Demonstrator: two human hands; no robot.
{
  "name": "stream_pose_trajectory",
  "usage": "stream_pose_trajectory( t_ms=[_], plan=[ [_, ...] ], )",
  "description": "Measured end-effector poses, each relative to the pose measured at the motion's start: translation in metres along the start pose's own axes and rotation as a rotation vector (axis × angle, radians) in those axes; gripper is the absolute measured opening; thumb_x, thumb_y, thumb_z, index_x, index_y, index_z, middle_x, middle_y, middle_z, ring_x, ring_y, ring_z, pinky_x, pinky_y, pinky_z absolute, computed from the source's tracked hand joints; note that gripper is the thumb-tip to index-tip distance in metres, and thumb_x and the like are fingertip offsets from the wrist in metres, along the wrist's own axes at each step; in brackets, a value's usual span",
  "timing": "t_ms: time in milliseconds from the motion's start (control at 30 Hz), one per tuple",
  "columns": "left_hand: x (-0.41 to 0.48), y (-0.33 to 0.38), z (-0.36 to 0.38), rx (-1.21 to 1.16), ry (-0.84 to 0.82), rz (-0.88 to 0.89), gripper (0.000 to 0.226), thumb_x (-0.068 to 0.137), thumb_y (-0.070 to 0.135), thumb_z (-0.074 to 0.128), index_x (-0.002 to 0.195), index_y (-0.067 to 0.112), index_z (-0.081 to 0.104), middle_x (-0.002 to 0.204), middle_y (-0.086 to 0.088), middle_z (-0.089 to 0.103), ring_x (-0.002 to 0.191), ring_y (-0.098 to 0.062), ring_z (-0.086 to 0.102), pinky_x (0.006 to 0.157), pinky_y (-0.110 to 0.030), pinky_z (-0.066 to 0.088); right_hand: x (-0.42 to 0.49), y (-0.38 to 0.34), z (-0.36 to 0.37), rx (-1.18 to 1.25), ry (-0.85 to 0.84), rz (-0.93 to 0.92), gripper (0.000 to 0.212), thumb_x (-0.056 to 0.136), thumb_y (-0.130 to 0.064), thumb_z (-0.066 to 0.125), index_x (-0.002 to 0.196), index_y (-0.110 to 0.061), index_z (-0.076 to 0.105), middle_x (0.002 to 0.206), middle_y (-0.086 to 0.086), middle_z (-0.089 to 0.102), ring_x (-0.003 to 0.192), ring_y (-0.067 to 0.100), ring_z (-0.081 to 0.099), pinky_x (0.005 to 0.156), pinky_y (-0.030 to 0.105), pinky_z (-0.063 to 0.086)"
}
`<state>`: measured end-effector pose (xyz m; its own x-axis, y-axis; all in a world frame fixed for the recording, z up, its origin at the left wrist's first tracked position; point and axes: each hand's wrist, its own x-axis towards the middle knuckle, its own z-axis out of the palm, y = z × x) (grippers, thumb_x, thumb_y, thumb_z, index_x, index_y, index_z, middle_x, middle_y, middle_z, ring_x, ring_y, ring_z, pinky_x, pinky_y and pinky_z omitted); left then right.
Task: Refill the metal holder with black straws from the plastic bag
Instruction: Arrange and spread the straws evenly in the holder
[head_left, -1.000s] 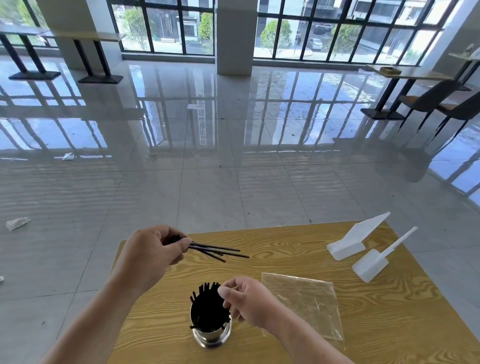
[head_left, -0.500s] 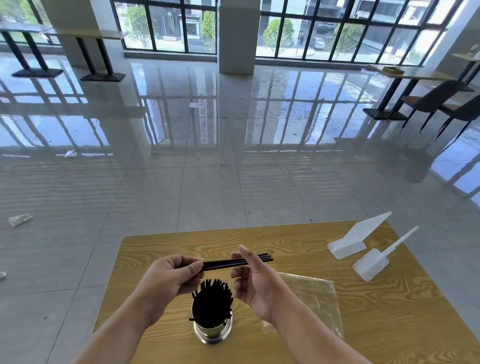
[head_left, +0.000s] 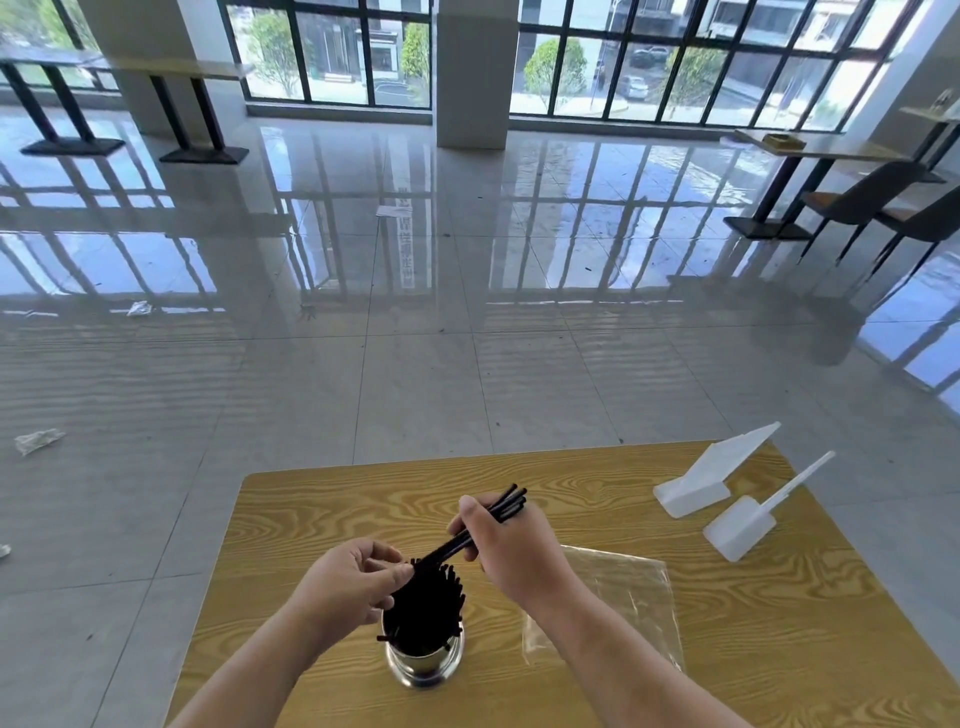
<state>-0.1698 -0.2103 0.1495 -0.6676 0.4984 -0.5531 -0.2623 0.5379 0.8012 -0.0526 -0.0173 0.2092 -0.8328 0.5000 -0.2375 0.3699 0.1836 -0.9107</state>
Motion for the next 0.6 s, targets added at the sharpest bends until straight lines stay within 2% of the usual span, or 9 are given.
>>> stream_pose_trajectory(
  t_ms=[67,133,200,267,333,400,500,600],
  plan=[
    [0.001,-0.006,-0.002,0.139,0.036,0.02,0.025,0.085,0.031,0.087,0.104,0.023,0.074,0.087,0.002,0.081,0.073,-0.011,0.074,0.067,-0.03,0.061,-0.001,0.002,0.002,-0.129,-0.01,-0.075,0.043,0.106,-0.043,0.055,0.079,-0.019,0.078,0.062,-0.001,0.069,0.054,0.003,0.06,0.054,0.022,0.046],
    [0.0,-0.01,-0.003,0.315,0.076,0.047,0.027,0.084,0.042,0.085,0.105,0.035,0.07,0.093,0.008,0.079,0.081,-0.007,0.074,0.069,-0.026,0.059,-0.001,0.007,0.005,-0.201,-0.049,-0.123,0.047,0.105,-0.048,0.053,0.077,-0.016,0.074,0.058,0.002,0.062,0.05,0.007,0.052,0.054,0.031,0.043],
    [-0.002,-0.013,-0.003,0.444,0.089,0.056,0.033,0.082,0.05,0.081,0.109,0.043,0.064,0.104,0.012,0.072,0.09,-0.003,0.07,0.073,-0.023,0.057,0.0,0.014,0.01,-0.249,-0.075,-0.129,0.05,0.103,-0.052,0.051,0.072,-0.014,0.062,0.053,-0.005,0.051,0.05,0.009,0.044,0.054,0.036,0.038],
    [-0.004,-0.015,-0.003,0.528,0.067,0.057,0.046,0.079,0.055,0.079,0.119,0.044,0.058,0.117,0.018,0.062,0.096,-0.001,0.064,0.077,-0.023,0.056,0.001,0.024,0.016,-0.254,-0.104,-0.092,0.047,0.102,-0.051,0.053,0.069,-0.017,0.056,0.053,-0.01,0.049,0.05,0.007,0.041,0.054,0.034,0.037],
    [-0.006,-0.017,-0.001,0.589,0.035,0.035,0.067,0.074,0.058,0.08,0.133,0.044,0.051,0.127,0.018,0.055,0.099,-0.001,0.063,0.076,-0.022,0.056,0.002,0.034,0.022,-0.304,-0.174,-0.041,0.037,0.1,-0.052,0.058,0.08,-0.022,0.065,0.063,-0.013,0.062,0.055,0.003,0.052,0.056,0.026,0.043],
    [-0.006,-0.021,0.003,0.643,0.01,0.011,0.092,0.069,0.062,0.083,0.147,0.042,0.04,0.143,0.012,0.049,0.103,-0.003,0.061,0.076,-0.02,0.054,0.001,0.044,0.025,-0.438,-0.233,-0.006,0.029,0.098,-0.057,0.06,0.097,-0.031,0.071,0.08,-0.014,0.072,0.07,0.002,0.064,0.061,0.021,0.048],
    [-0.006,-0.028,0.009,0.661,-0.003,0.011,0.121,0.062,0.065,0.087,0.16,0.038,0.022,0.161,0.007,0.035,0.11,-0.004,0.059,0.074,-0.014,0.052,0.002,0.055,0.023,-0.479,-0.236,0.027,0.031,0.097,-0.06,0.059,0.115,-0.037,0.067,0.086,-0.009,0.07,0.071,0.003,0.062,0.061,0.022,0.049],
    [-0.005,-0.031,0.017,0.682,0.035,0.041,0.133,0.058,0.068,0.087,0.164,0.037,0.012,0.17,0.004,0.024,0.133,-0.016,0.055,0.098,-0.025,0.053,0.003,0.063,0.019,-0.412,-0.199,0.085,0.033,0.099,-0.058,0.06,0.126,-0.039,0.061,0.093,0.002,0.074,0.068,0.004,0.058,0.065,0.032,0.054]
  ],
)
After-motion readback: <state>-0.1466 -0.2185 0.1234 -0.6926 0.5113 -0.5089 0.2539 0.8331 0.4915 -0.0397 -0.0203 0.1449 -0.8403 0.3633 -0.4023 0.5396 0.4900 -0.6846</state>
